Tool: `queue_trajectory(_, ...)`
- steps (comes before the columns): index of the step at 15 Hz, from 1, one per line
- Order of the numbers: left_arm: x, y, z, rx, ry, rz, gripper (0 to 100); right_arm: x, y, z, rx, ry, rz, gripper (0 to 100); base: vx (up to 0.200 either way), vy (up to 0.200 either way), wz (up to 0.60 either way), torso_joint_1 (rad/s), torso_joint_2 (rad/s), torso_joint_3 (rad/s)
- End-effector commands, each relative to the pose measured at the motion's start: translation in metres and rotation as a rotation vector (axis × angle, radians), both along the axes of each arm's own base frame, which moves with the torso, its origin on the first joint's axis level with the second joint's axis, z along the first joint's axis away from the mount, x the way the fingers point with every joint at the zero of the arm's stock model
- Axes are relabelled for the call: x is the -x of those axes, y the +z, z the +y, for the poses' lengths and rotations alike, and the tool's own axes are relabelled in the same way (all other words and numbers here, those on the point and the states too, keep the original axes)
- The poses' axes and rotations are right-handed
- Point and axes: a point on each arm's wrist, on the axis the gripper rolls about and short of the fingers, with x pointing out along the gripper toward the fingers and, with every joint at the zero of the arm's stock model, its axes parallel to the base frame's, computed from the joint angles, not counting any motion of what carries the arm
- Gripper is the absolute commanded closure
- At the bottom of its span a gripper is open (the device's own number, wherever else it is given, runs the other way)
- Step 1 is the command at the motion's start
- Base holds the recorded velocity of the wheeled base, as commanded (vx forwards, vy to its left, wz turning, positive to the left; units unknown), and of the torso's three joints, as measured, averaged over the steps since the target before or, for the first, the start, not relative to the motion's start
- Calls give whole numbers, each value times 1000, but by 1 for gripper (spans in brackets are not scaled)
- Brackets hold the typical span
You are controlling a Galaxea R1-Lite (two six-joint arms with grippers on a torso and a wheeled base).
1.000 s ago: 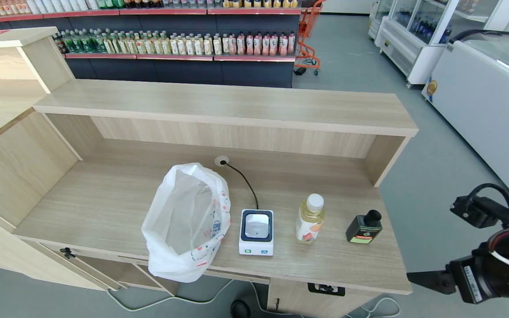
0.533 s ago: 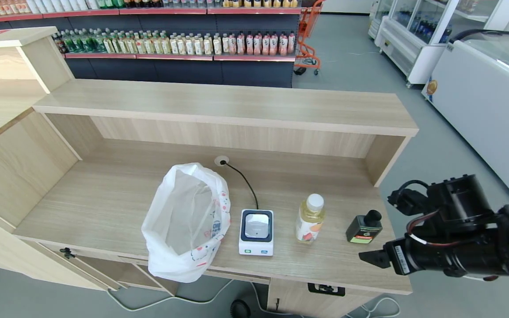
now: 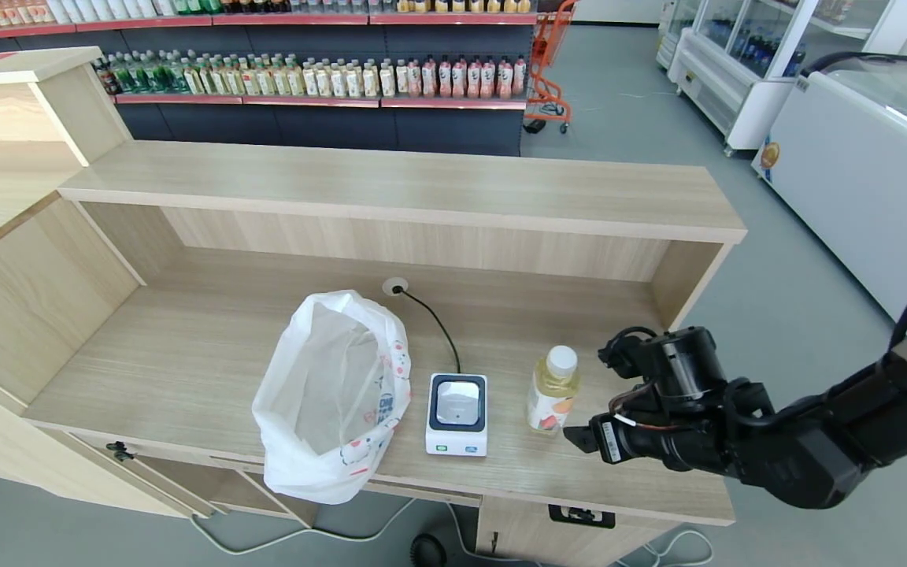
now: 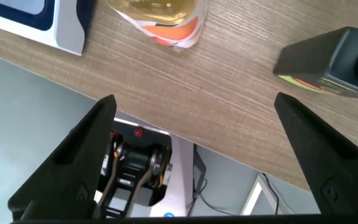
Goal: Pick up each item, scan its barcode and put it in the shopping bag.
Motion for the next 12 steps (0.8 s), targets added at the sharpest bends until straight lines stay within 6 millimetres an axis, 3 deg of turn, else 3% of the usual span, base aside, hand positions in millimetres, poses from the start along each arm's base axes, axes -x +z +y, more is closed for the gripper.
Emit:
queue_trajectory(1,0,0,0,0,0,1,100,-10,-19,11,27,-3,11,0,0,0,0,0,0,0)
queue_trajectory(5,0,0,0,0,2,1,100,-20,-40,23,7,-30,-11,0,0,0,0,0,0,0)
queue_trajectory(9,0,0,0,0,2,1,100,-31,-48,47,-37,-26,-97,0,0,0,0,0,0,0)
queue_trajectory(12,0,0,0,0,0,1,100,-39,-56,54,-22,-65,-129,0,0,0,0,0,0,0)
